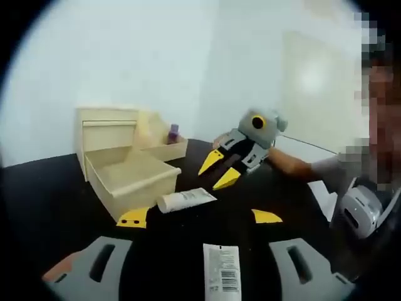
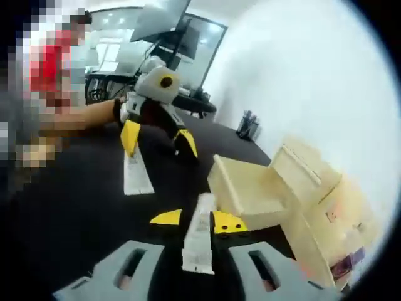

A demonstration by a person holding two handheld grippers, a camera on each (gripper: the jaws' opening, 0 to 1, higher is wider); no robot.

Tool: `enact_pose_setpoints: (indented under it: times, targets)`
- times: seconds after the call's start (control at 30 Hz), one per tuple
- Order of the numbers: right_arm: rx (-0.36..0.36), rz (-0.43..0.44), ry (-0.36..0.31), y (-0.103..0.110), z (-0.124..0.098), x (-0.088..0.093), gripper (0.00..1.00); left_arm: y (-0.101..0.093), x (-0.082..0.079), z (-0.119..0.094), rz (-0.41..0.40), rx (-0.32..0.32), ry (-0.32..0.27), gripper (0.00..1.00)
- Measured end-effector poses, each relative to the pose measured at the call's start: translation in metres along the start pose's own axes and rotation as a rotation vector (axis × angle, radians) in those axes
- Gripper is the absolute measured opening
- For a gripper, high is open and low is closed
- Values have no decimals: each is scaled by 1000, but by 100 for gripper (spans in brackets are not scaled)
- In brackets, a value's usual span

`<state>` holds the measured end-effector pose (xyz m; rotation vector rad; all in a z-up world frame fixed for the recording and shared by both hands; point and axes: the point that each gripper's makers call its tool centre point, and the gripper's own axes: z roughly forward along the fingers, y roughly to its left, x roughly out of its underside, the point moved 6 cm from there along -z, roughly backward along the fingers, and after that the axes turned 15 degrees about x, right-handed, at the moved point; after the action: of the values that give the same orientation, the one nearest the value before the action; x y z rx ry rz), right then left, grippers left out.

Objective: Open the drawer, pick up the cosmetic bottles from the table one by one, place them into the drawer, release the gripper, close the drawer, and move the gripper away

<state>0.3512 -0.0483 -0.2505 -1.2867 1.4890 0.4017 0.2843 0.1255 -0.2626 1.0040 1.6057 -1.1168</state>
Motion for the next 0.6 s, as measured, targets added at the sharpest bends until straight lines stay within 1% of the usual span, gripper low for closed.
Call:
enact_pose_setpoints:
  times: [0.03,0.07,0.13,0.2,0.23,0.27,0.33,0.4,0.43,0.47,0.57,0.6]
  targets:
    - [-10,45,36,-4,-1,7,16,1,0,0,1,-2,3,63]
    - [-1,70,33,-10,-1,11,20,1,1,0,1,-3,4,62]
    - [-48,170,55,-13,0,21,24,0,1,0,1,-3,3,62]
    - [-80,232,51,-12,3,28,32,0,0,0,2,-1,1,62]
    - [-100,267,65,-12,5,33,33,2,0,-1,2,0,2,62]
    - [-100,262,56,-13,8,37,33,2,0,-1,2,0,4,62]
    - [-91,254,68,-13,14,44,32,2,0,-1,3,-1,7,62]
    - [-101,296,88,-8,18,52,31,2,0,-1,3,0,6,62]
    - [-110,301,95,-4,20,54,31,2,0,-1,4,0,5,62]
    - [-112,300,75,-3,20,53,31,2,0,-1,6,1,3,62]
    - [-103,281,75,0,19,51,29,4,-1,-3,5,0,3,62]
    - [-100,244,60,2,19,50,27,4,-1,-2,5,0,5,62]
